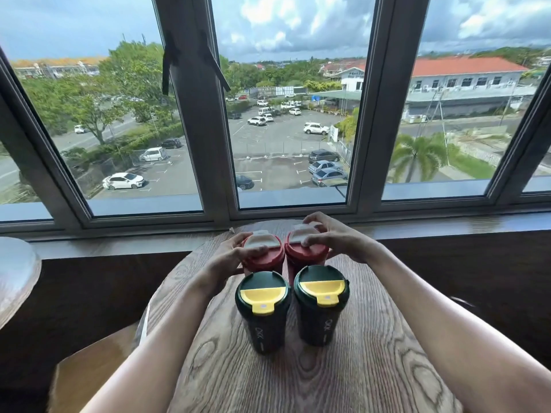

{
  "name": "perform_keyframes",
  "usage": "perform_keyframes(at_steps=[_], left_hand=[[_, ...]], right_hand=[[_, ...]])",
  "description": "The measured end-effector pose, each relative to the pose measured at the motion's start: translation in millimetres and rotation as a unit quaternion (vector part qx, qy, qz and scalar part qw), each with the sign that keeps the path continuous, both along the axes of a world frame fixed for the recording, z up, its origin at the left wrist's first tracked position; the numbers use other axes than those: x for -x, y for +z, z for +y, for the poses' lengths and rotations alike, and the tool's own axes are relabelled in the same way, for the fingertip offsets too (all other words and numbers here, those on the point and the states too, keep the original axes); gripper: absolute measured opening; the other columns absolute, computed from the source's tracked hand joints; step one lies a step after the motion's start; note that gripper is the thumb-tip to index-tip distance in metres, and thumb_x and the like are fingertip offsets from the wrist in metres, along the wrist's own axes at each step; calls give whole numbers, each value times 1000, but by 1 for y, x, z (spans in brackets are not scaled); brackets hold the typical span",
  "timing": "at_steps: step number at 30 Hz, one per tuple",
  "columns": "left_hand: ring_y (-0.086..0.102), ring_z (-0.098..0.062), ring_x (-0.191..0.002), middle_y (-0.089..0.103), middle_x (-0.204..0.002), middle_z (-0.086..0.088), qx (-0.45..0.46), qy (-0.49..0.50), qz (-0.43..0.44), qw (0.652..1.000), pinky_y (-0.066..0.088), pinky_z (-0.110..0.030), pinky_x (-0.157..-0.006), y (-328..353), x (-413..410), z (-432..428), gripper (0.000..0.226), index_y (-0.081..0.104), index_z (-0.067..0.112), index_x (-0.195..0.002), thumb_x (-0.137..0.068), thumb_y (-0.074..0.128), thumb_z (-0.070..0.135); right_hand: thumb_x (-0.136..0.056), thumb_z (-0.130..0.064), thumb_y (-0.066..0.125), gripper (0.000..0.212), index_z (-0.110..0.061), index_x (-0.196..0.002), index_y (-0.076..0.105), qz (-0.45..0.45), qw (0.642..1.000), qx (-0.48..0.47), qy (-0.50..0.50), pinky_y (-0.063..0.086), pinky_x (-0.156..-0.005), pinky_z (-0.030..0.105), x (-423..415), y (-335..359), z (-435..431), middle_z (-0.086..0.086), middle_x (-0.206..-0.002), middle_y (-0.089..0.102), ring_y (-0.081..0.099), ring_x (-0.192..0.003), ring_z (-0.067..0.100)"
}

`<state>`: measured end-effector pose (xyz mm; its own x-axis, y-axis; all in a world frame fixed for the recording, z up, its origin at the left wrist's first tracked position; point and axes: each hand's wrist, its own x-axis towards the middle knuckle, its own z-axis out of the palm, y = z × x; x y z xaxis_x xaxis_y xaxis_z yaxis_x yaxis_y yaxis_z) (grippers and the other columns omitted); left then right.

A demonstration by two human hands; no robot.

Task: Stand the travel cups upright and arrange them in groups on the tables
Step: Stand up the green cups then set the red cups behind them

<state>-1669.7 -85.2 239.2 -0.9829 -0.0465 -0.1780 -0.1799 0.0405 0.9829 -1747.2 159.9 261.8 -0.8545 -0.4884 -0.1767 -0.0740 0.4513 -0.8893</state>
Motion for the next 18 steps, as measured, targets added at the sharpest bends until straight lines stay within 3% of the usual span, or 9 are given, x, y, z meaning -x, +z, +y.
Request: perform_keyframes(at_steps=[6,9,13,16,18], left_hand=[[65,-14,-84,68,-109,-6,9,-7,-8,1000,50,-15,-48,1,0,-1,61,61,21,-124,-67,81,25],[64,-14,-84,67,-115,-8,20,-7,-17,1000,49,-14,-47,0,1,-2,51,60,21,-128,-80,78,20],[64,-15,-88,65,-123,-11,28,-3,-23,999,48,-14,-46,4,0,-1,54,56,19,-133,-82,76,19],[64,-14,-89,65,-125,-10,42,-5,-24,999,48,-17,-52,6,-1,0,55,56,20,-134,-82,76,20],[65,-15,-91,65,-125,-10,55,-8,-19,998,48,-20,-59,6,-3,0,54,56,21,-133,-82,76,22]], right_hand=[[-78,-33,74,55,-23,-126,50,36,998,-11,-52,61,-79,48,-11,-4,-2,9,-122,59,68,-99,33],[-81,-27,74,49,-25,-124,51,41,997,-15,-66,60,-72,42,-16,-2,-3,8,-118,60,69,-89,29],[-82,-26,74,49,-24,-125,51,42,996,-22,-70,57,-66,36,-23,1,-2,8,-116,60,65,-81,22],[-80,-29,75,51,-24,-125,51,35,997,-22,-62,57,-76,38,-23,2,-1,12,-121,61,65,-89,25],[-75,-42,76,63,-27,-130,50,40,997,-49,-52,55,-91,40,-25,4,-1,12,-128,60,64,-102,25]])
